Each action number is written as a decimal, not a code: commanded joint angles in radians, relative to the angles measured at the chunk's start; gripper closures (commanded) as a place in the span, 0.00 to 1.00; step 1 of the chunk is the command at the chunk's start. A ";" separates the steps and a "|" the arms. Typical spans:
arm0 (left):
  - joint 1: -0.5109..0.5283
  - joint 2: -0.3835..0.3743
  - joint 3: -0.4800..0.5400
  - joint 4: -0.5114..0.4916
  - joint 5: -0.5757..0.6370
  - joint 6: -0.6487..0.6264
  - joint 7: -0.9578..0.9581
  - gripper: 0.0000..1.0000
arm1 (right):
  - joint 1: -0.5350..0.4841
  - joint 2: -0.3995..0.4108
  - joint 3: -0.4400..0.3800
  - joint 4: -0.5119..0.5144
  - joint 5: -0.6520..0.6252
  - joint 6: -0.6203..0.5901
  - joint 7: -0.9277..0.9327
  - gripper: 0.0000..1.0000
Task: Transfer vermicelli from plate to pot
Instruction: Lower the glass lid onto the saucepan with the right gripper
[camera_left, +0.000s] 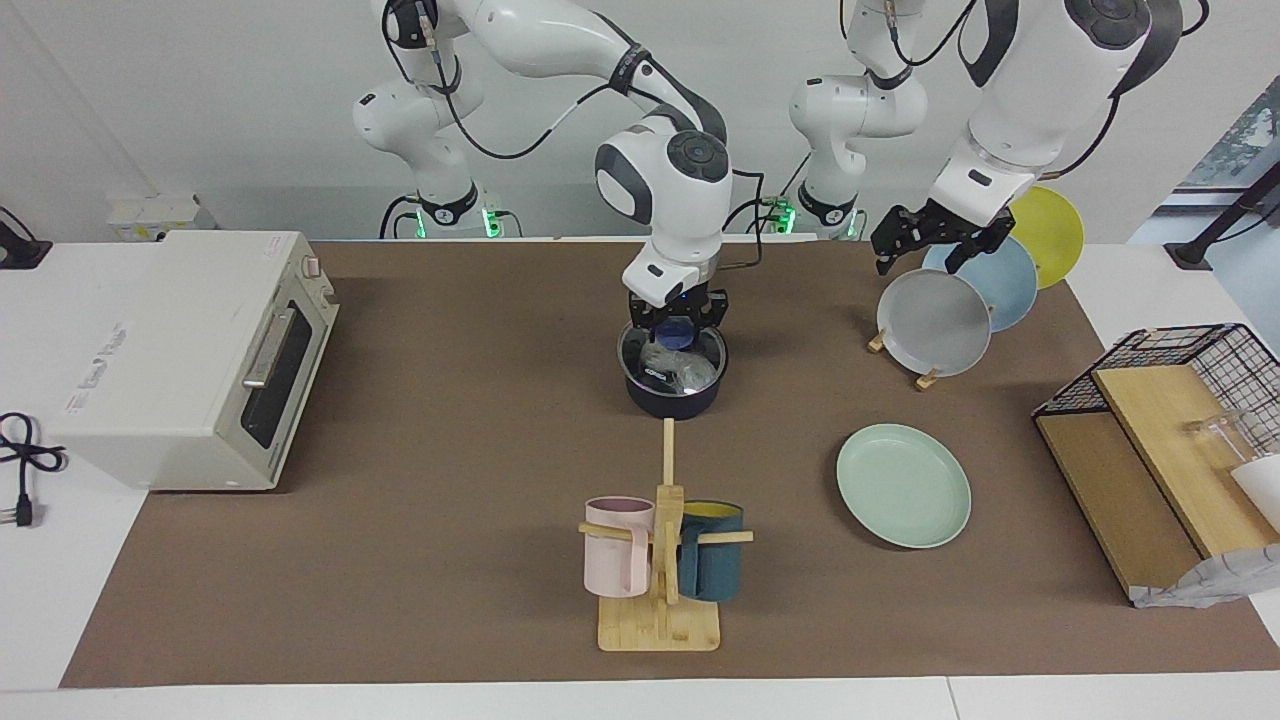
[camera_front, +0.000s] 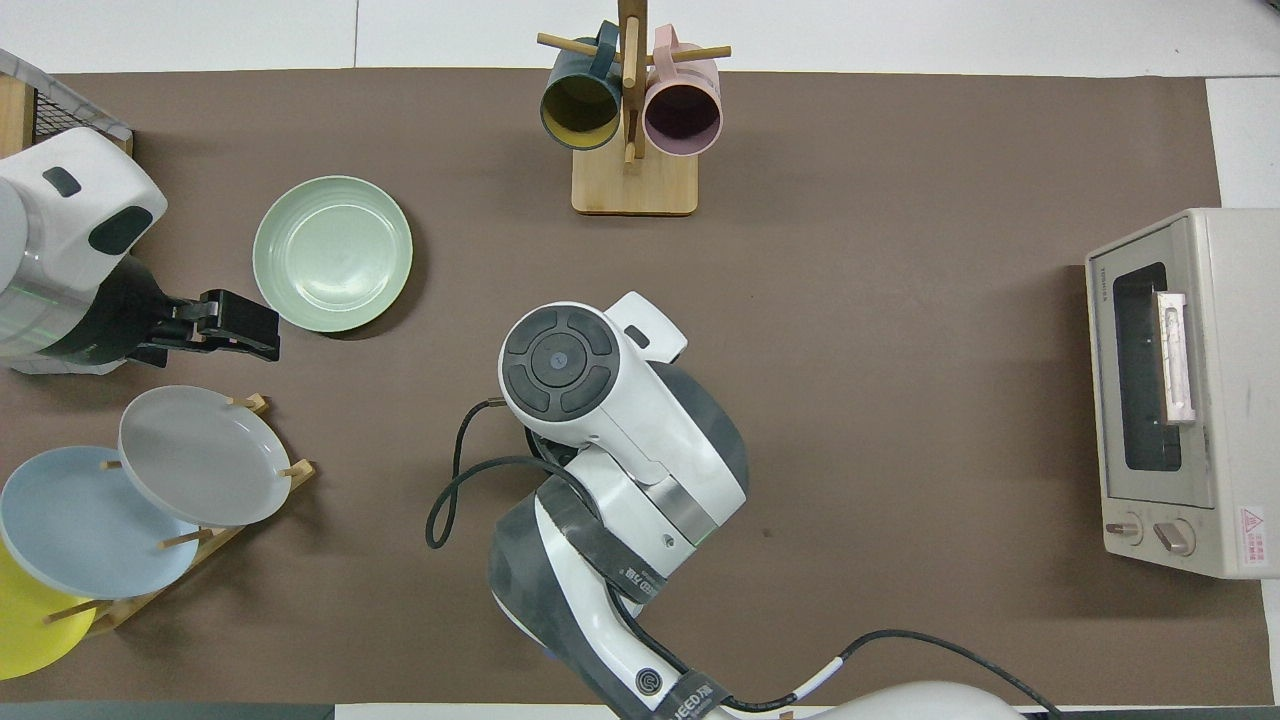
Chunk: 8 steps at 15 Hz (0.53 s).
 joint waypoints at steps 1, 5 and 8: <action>-0.005 0.008 0.004 0.021 0.035 -0.005 -0.005 0.00 | -0.004 0.004 0.000 0.021 -0.002 0.012 0.019 0.68; -0.006 0.006 0.002 0.021 0.049 0.001 -0.004 0.00 | -0.001 0.006 0.000 0.001 0.003 0.026 0.022 0.67; -0.003 0.006 0.002 0.021 0.049 0.001 -0.002 0.00 | 0.000 0.006 0.000 0.001 0.004 0.026 0.026 0.67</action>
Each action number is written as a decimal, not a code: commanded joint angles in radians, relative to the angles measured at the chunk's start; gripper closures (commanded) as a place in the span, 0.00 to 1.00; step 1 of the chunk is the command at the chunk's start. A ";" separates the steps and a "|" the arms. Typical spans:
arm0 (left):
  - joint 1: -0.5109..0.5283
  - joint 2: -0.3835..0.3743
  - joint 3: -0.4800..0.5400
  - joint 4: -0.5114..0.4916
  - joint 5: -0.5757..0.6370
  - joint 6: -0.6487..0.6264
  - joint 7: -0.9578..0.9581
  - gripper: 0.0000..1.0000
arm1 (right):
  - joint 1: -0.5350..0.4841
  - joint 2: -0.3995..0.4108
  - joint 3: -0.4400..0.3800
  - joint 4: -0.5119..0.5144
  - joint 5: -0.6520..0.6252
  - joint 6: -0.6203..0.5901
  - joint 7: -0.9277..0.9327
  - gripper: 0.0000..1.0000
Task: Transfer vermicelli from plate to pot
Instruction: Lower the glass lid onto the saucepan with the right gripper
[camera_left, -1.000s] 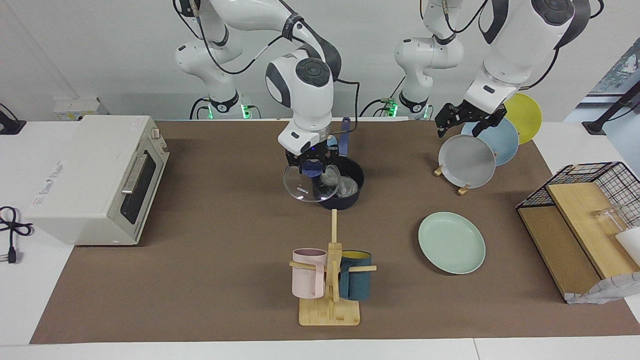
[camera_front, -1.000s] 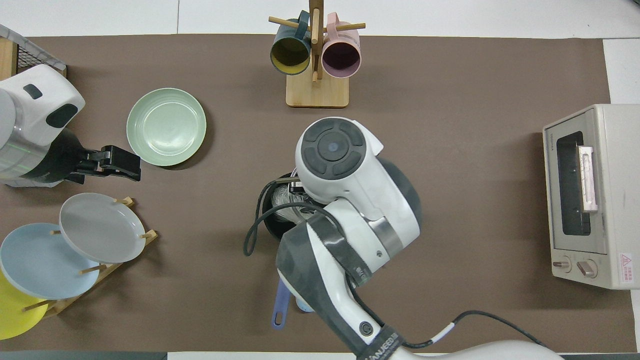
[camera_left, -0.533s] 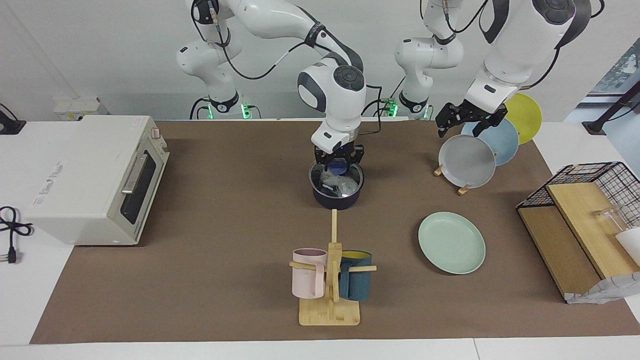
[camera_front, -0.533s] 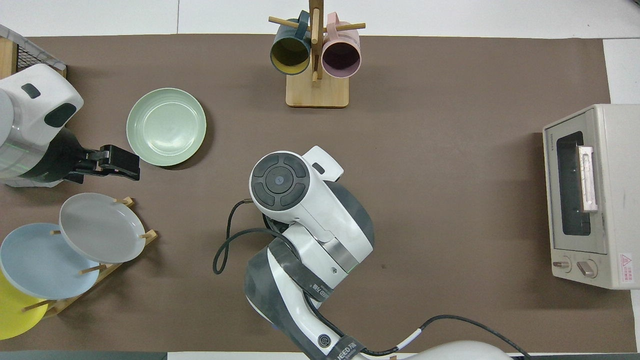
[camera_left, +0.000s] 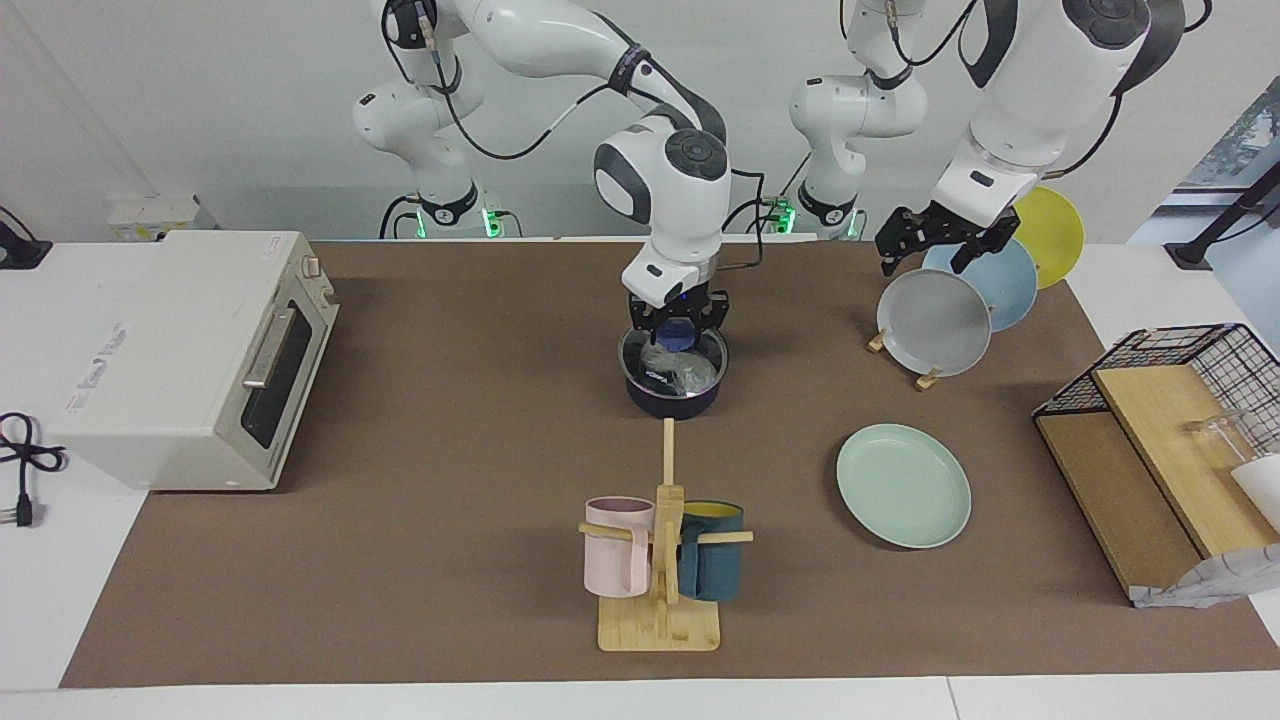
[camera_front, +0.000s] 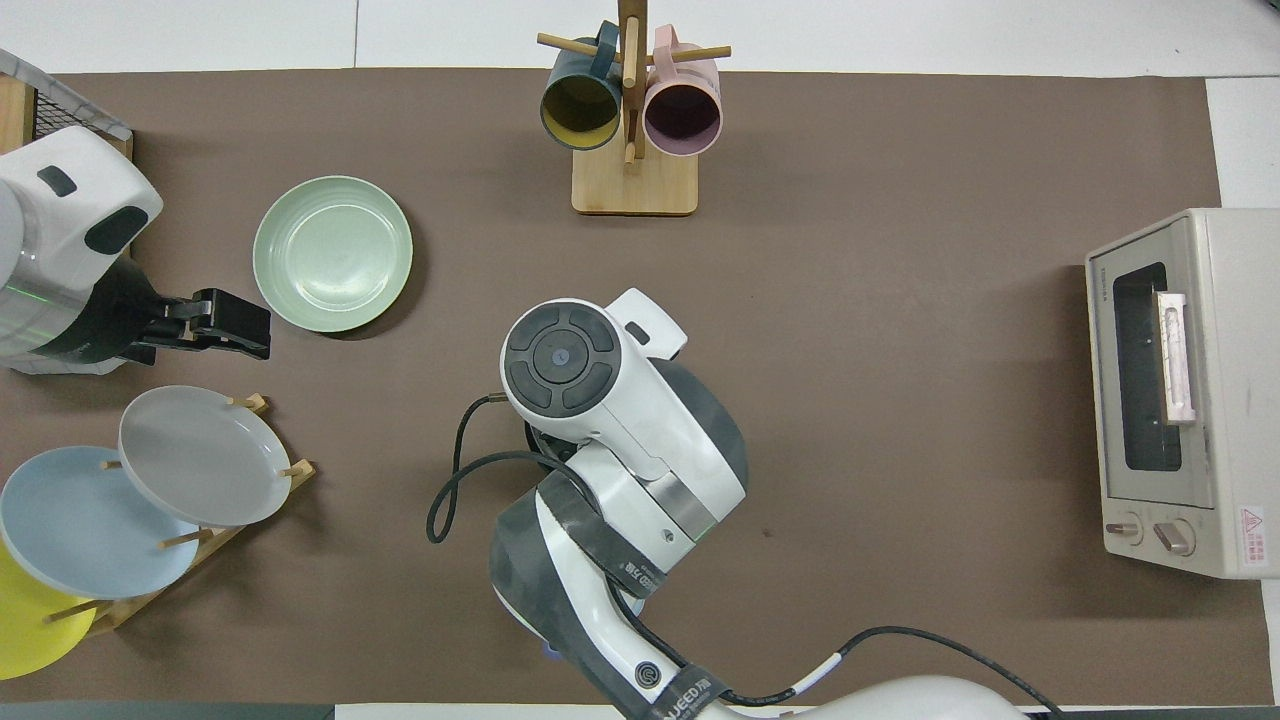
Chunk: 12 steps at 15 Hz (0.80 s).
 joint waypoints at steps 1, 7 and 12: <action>-0.004 0.006 0.001 0.018 0.022 0.001 -0.002 0.00 | 0.000 -0.003 0.004 -0.001 0.007 0.015 0.026 0.67; 0.009 0.006 0.001 0.020 0.020 0.033 -0.005 0.00 | 0.000 -0.002 0.010 -0.011 0.031 0.031 0.027 0.67; 0.009 0.004 0.001 0.020 0.022 0.039 0.002 0.00 | -0.002 -0.002 0.010 -0.029 0.038 0.041 0.027 0.65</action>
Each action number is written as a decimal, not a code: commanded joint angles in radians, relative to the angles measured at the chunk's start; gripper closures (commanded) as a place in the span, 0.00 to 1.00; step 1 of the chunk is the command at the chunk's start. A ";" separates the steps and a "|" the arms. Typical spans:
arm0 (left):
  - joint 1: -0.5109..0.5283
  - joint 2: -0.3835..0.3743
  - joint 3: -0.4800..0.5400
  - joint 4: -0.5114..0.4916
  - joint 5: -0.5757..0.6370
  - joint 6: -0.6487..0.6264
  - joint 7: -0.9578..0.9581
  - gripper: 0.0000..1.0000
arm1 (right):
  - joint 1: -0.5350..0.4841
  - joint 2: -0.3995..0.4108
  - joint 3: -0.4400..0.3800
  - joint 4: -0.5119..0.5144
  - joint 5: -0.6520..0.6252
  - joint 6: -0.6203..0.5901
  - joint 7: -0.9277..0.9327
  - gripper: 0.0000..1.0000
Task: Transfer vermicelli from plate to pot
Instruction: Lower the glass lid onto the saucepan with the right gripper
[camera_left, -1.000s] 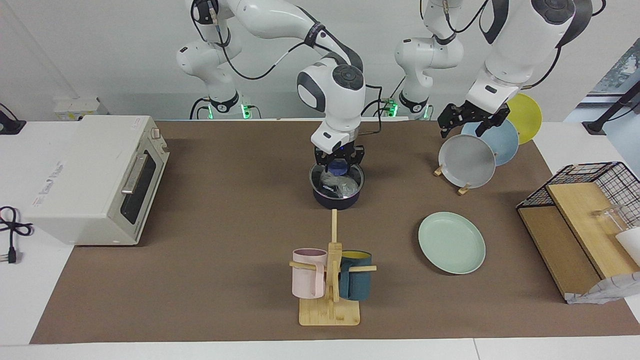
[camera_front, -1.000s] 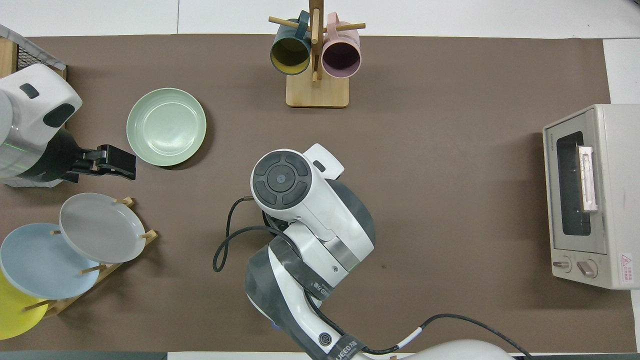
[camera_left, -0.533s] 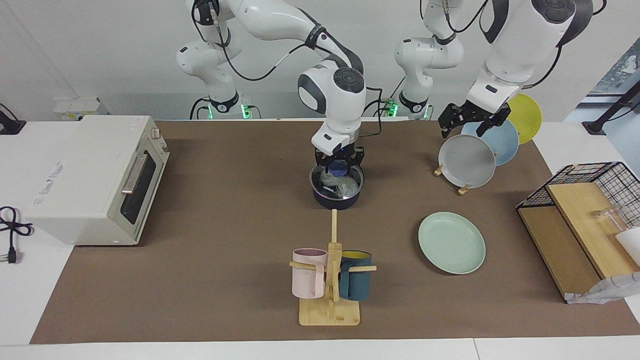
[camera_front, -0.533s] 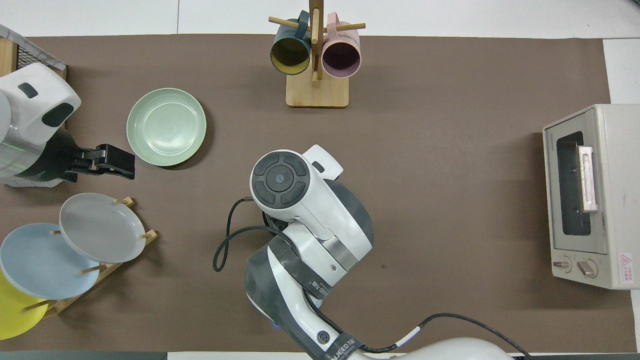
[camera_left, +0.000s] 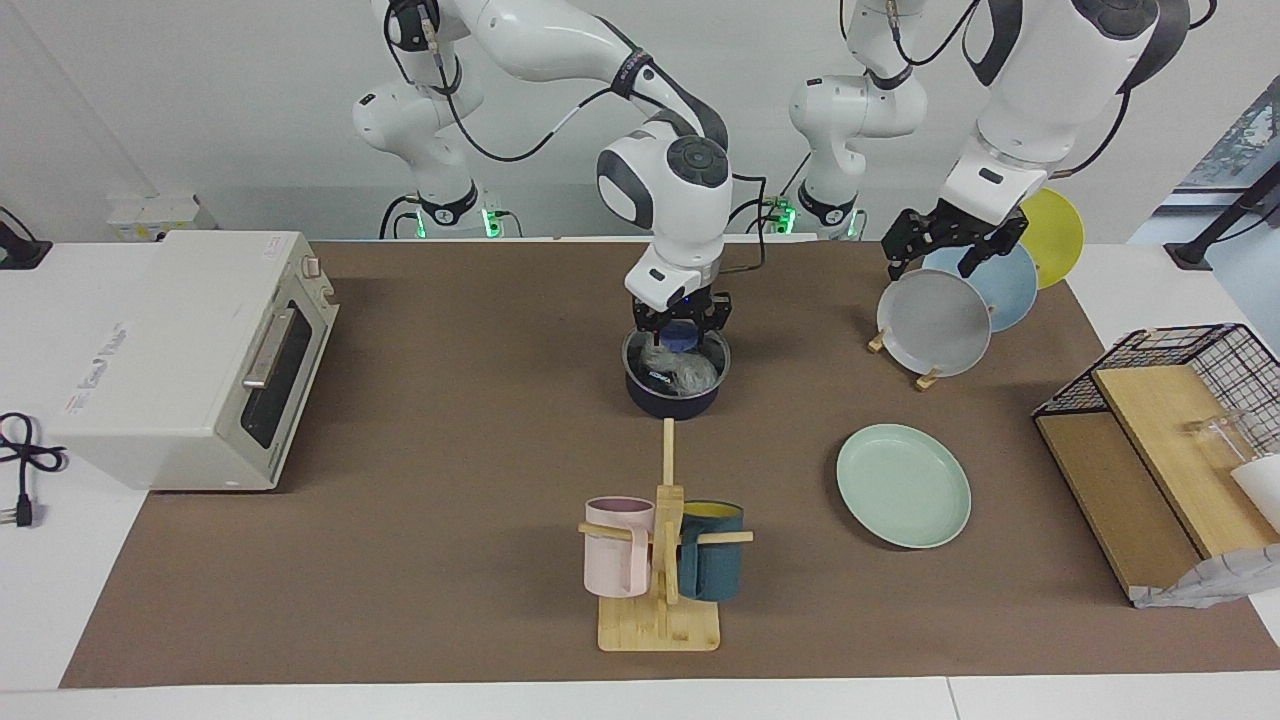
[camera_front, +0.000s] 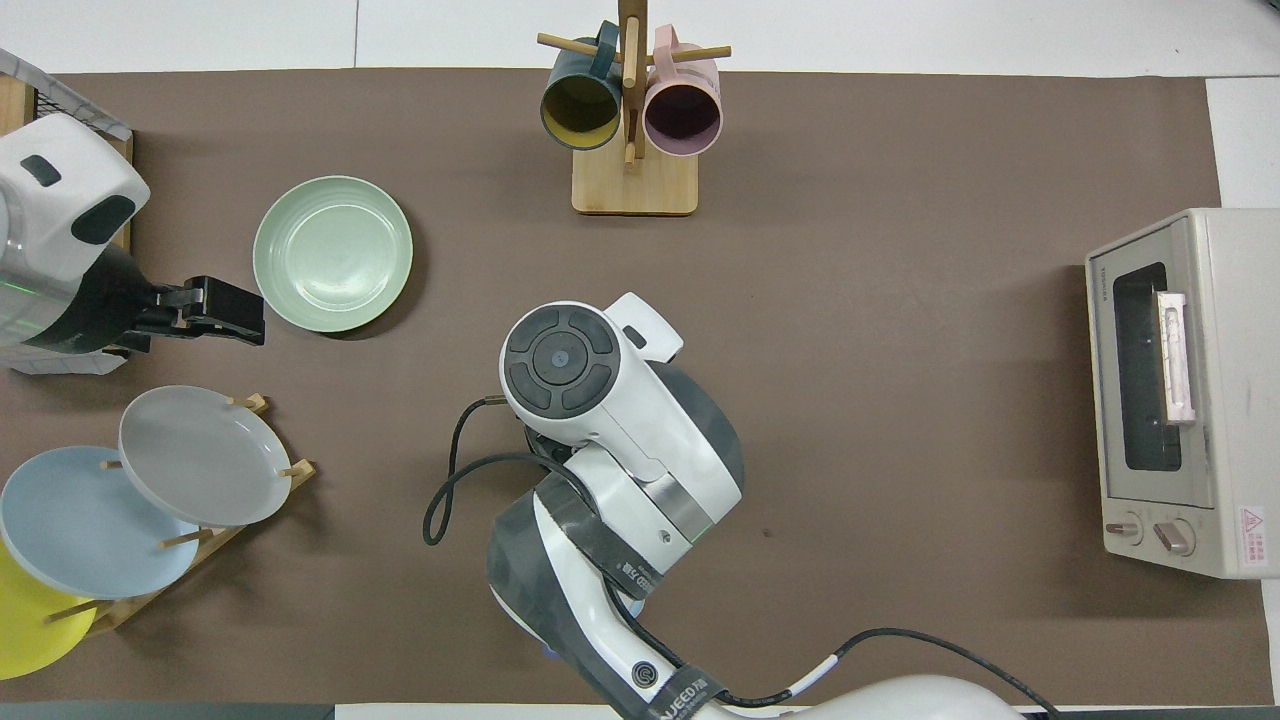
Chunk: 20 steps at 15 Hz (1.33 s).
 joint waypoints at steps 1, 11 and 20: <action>0.003 -0.002 -0.001 0.016 0.021 0.005 0.002 0.00 | -0.002 -0.007 0.003 -0.031 0.017 0.024 0.025 0.65; 0.006 -0.008 0.002 0.013 0.019 0.007 0.002 0.00 | -0.018 -0.007 0.005 -0.011 0.079 -0.016 0.024 0.65; 0.015 -0.011 0.004 0.007 0.019 0.001 -0.001 0.00 | -0.014 -0.007 0.003 -0.031 0.074 -0.010 0.024 0.60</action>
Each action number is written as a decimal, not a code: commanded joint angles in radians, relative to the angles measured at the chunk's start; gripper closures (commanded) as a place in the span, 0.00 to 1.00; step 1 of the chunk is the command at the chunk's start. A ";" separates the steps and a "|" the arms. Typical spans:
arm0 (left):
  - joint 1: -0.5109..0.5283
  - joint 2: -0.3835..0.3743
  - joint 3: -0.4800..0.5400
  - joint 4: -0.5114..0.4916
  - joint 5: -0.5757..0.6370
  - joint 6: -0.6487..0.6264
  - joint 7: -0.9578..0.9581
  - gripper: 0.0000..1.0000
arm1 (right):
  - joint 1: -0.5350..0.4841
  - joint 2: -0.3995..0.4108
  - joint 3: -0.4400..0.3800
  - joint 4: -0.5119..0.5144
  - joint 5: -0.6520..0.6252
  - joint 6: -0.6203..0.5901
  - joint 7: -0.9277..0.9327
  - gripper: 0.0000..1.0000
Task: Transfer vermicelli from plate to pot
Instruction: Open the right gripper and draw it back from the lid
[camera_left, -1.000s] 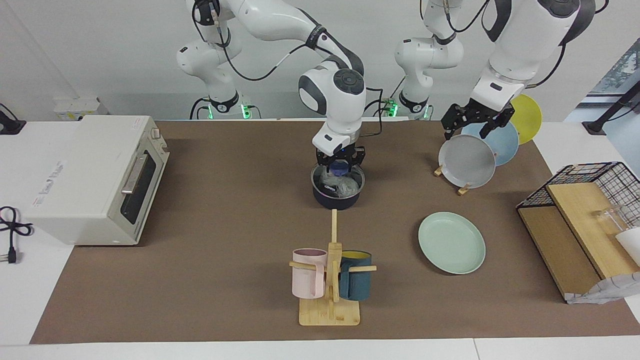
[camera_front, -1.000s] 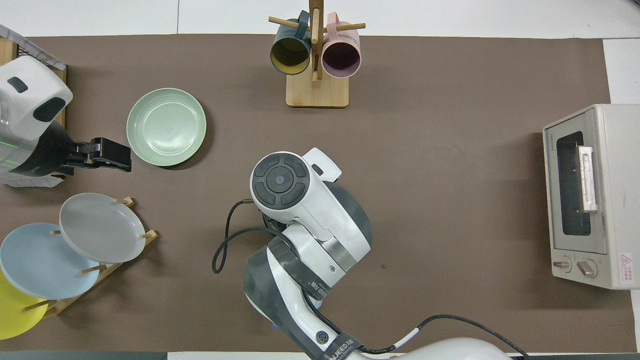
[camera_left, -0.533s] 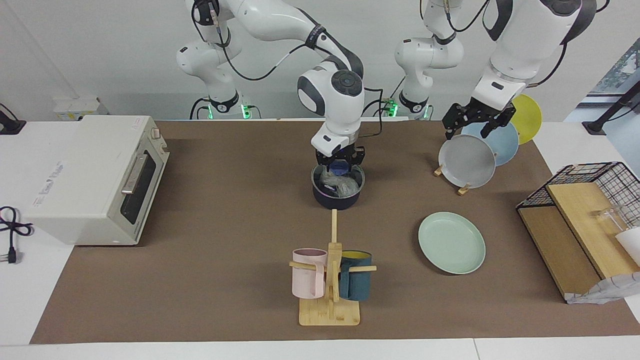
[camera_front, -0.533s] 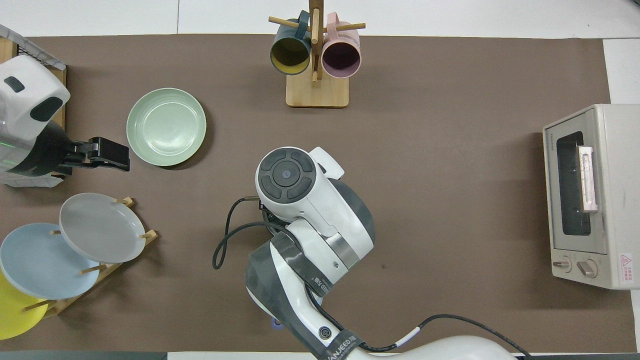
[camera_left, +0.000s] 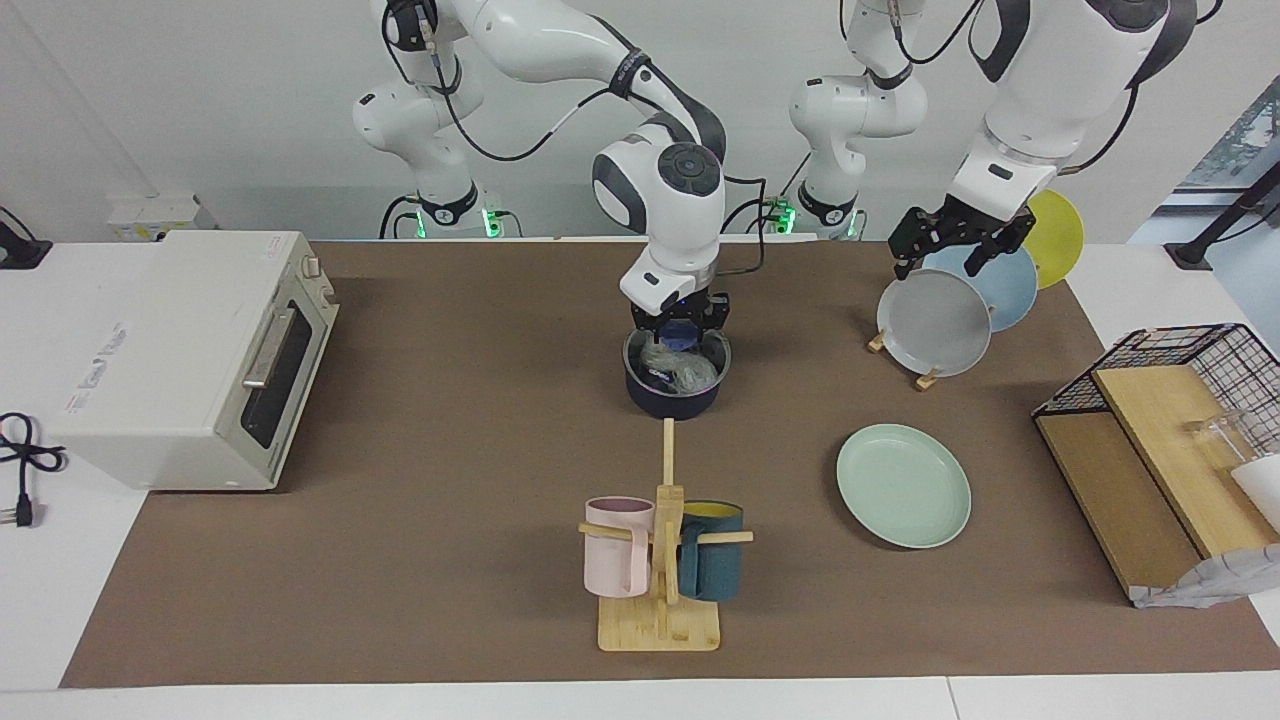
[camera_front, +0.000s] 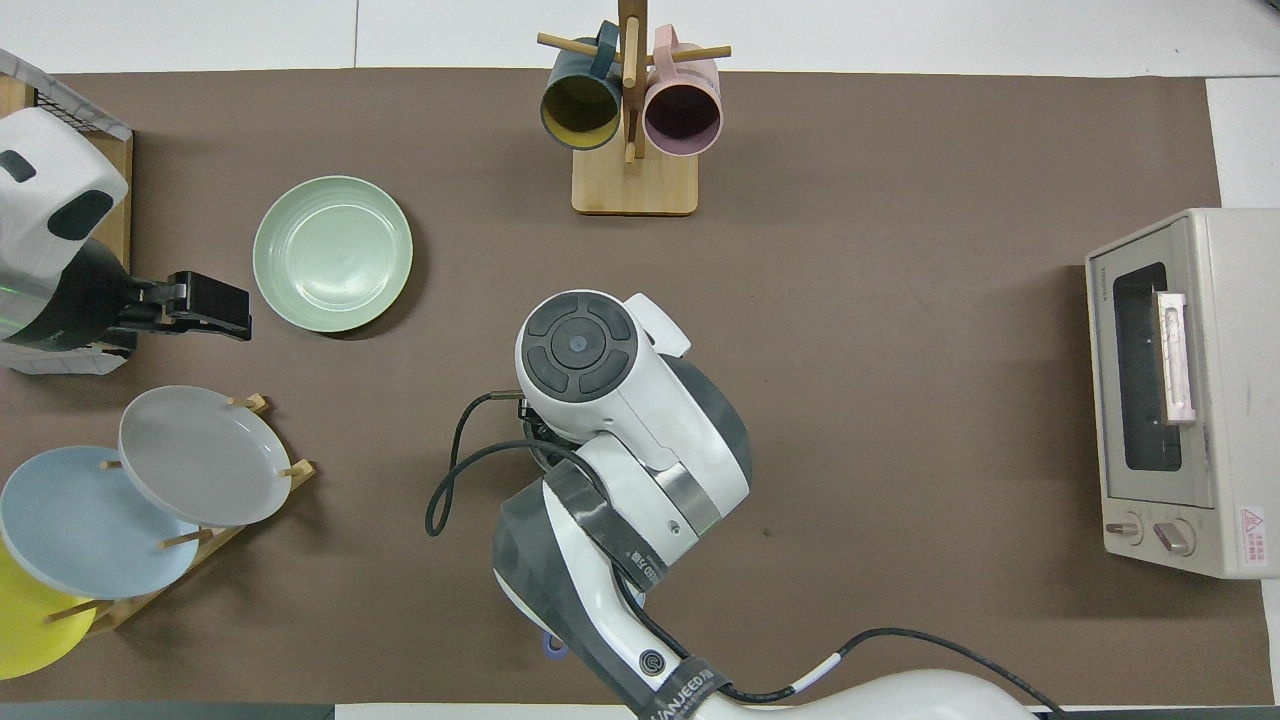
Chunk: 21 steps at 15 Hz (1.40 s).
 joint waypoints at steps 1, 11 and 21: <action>0.004 -0.009 0.000 0.004 0.019 -0.007 -0.001 0.00 | -0.007 -0.006 0.007 -0.026 0.018 -0.008 0.021 0.60; 0.004 -0.010 0.003 0.002 0.019 -0.015 -0.002 0.00 | -0.016 0.000 0.005 0.006 -0.048 -0.005 0.012 0.00; 0.004 -0.010 0.003 0.002 0.019 -0.015 -0.002 0.00 | -0.332 -0.239 -0.004 0.016 -0.065 -0.273 -0.209 0.00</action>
